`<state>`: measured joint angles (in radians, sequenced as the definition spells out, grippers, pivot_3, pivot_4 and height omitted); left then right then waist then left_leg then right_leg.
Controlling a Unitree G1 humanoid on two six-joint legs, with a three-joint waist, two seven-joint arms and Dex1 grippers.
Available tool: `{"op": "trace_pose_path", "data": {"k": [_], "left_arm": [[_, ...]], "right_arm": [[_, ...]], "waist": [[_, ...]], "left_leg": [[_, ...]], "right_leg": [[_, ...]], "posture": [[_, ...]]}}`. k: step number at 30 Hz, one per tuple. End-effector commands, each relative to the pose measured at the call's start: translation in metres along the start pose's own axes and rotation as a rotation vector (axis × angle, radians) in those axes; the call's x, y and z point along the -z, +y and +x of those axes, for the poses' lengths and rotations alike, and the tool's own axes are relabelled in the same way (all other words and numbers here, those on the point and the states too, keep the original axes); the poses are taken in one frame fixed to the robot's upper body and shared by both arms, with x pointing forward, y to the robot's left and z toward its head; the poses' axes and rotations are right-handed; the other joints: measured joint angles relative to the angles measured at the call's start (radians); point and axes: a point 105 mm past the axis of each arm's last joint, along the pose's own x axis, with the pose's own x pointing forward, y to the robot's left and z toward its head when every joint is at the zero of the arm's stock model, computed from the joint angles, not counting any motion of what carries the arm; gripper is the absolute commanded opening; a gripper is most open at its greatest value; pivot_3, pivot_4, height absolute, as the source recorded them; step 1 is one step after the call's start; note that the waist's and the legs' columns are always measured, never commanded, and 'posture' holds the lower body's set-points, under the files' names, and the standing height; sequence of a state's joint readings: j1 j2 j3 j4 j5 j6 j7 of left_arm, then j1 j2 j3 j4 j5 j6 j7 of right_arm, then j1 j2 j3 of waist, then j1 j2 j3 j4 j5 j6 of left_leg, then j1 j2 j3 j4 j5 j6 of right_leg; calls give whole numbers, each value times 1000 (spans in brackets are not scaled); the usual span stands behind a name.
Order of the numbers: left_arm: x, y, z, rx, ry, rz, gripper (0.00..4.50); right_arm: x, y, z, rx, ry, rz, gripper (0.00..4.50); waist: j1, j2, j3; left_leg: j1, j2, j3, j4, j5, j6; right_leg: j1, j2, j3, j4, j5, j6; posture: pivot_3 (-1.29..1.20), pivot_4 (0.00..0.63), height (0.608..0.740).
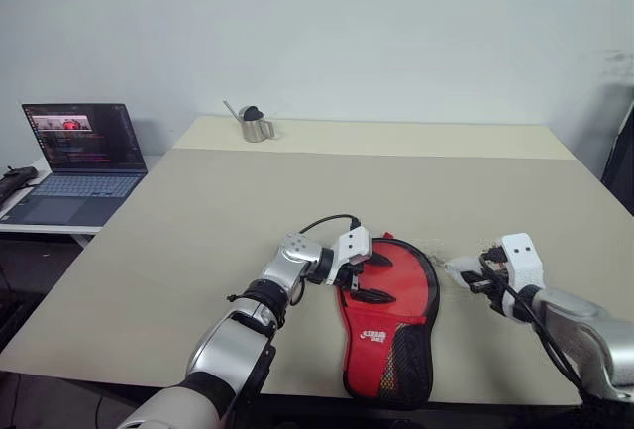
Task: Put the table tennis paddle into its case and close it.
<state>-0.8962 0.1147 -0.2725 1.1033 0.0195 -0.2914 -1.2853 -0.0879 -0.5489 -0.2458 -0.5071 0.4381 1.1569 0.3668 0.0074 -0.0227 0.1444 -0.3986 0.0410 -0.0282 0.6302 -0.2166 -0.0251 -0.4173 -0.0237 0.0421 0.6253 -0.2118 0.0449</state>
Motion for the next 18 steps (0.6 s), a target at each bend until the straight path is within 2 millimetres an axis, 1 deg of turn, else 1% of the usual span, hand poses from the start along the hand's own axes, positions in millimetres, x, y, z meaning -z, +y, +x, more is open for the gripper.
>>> {"op": "trace_pose_path", "data": {"k": [1, 2, 6, 9, 13, 18], "left_arm": [[53, -34, 12, 106, 183, -122, 4047], [53, -34, 12, 107, 183, -121, 4047], [49, -35, 17, 115, 174, -114, 4047], [49, -35, 17, 118, 173, -112, 4047], [48, -35, 18, 125, 175, -103, 4047], [45, -34, 19, 127, 173, -94, 4047]], "right_arm": [[-5, 8, -30, -36, 6, -60, 356], [-3, 10, -34, -48, 17, -67, 354], [12, 29, -64, -148, 93, -109, 344], [22, 39, -77, -200, 132, -108, 337], [37, 49, -95, -256, 187, -101, 336], [54, 75, -116, -417, 247, -77, 336]], "waist": [[0, 0, 0], [1, 1, -1], [2, 3, -4], [3, 0, -8], [4, -2, -9], [4, -2, -10]], "left_leg": [[0, -1, -1, 0, 0, 0], [0, -1, -1, 0, 0, -1], [0, -1, -5, -1, -2, -4], [1, -2, -5, 0, -6, -11], [1, -4, -6, 0, -8, -13], [1, -4, -7, 0, -8, -13]], "right_leg": [[1, -1, 0, -2, 0, 0], [2, -1, 0, -3, 0, 1], [9, -1, -1, -14, -1, 2], [11, -1, -1, -15, -4, 6], [12, -3, -1, -15, -6, 8], [12, -3, -2, -15, -6, 8]], "posture": [[0, 150, 740], [0, 150, 740], [0, 150, 740], [0, 150, 740], [0, 150, 740], [0, 150, 740]]}}
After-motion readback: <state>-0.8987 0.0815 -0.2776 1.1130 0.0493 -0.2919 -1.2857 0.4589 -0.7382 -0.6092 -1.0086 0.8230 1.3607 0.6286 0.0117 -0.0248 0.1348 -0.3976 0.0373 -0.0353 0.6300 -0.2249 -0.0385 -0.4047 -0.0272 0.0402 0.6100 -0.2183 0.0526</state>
